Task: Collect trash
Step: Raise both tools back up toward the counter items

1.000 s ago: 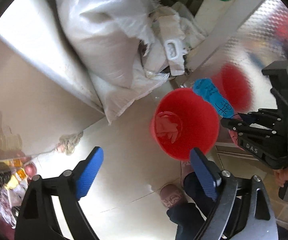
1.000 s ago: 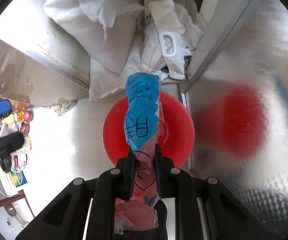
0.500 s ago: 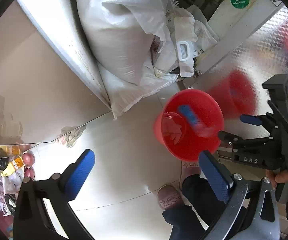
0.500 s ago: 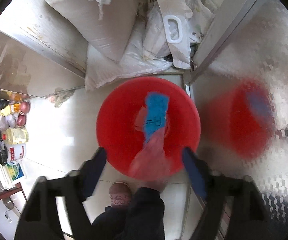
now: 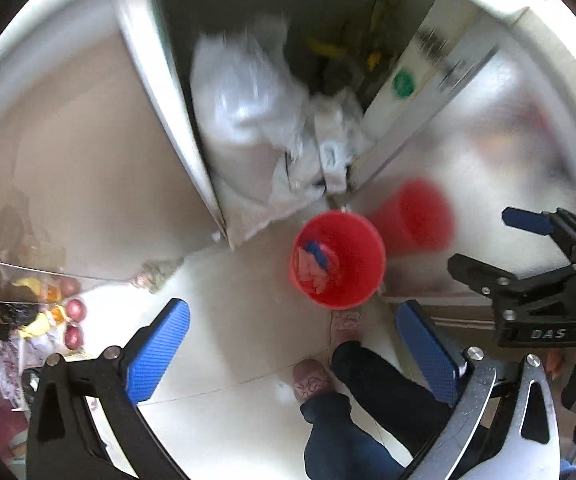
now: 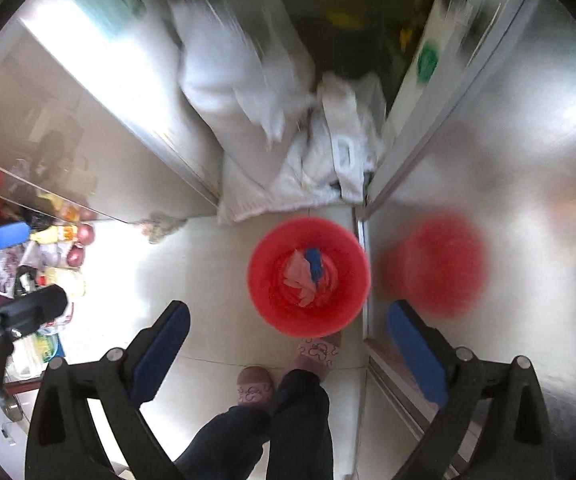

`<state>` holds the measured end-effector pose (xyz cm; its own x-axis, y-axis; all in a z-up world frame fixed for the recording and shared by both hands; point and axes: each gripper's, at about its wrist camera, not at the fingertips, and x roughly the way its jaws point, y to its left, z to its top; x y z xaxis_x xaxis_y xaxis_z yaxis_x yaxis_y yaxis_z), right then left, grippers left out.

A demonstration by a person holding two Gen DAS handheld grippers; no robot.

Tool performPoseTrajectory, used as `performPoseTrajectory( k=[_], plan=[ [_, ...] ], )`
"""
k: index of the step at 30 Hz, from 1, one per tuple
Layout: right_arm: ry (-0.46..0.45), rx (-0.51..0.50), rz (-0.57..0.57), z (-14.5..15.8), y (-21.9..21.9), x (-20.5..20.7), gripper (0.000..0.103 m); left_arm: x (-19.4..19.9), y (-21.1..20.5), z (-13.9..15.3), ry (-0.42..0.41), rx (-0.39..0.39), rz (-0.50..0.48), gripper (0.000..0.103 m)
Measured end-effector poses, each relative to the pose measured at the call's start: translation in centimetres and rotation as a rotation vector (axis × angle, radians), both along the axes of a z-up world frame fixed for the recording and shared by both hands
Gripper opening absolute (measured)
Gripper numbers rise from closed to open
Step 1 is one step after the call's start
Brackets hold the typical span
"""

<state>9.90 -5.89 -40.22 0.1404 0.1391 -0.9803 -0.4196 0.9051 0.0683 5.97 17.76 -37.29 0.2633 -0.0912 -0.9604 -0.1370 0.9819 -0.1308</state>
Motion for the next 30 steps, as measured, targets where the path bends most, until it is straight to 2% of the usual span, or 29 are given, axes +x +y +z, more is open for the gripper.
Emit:
performPoseTrajectory(
  k=[4,7,9,12,14,17,21,24,27,30],
  plan=[
    [-0.102,0.024,0.021,9.4,-0.2,-1.2,0.102,-1.6,-0.6,8.5,-0.059,0.03,0.027,0.103],
    [-0.184,-0.001,0.066,15.7,-0.2,-2.3,0.102,-2.4,-0.8,14.1,-0.1,-0.011,0.05,0.103],
    [-0.252,0.0,0.103,19.6,-0.4,-3.2,0.102,-2.7,-1.0,17.7,-0.151,-0.01,0.036,0.103],
    [-0.33,0.022,0.116,24.7,-1.2,-4.3,0.102,-3.1,-2.1,22.5,-0.224,0.028,0.012,0.103],
    [-0.371,0.047,0.099,27.3,-2.3,-4.9,0.102,-3.2,-2.9,25.3,-0.267,0.026,-0.006,0.103],
    [-0.436,0.043,0.067,30.5,-3.7,-5.3,0.102,-3.0,-4.4,28.5,-0.313,0.015,-0.055,0.103],
    [-0.448,0.047,0.005,33.4,-5.5,-4.9,0.102,-1.9,-7.0,31.8,-0.349,0.049,-0.121,0.103],
    [-0.431,0.064,-0.057,34.6,-6.9,-4.3,0.102,-0.5,-8.4,33.2,-0.351,0.075,-0.159,0.103],
    [-0.433,0.03,-0.109,35.5,-8.4,-3.5,0.102,1.3,-10.1,34.2,-0.356,0.102,-0.217,0.103],
    [-0.451,-0.022,-0.108,36.4,-9.6,-2.6,0.102,3.2,-11.4,34.7,-0.362,0.097,-0.248,0.103]
  ],
)
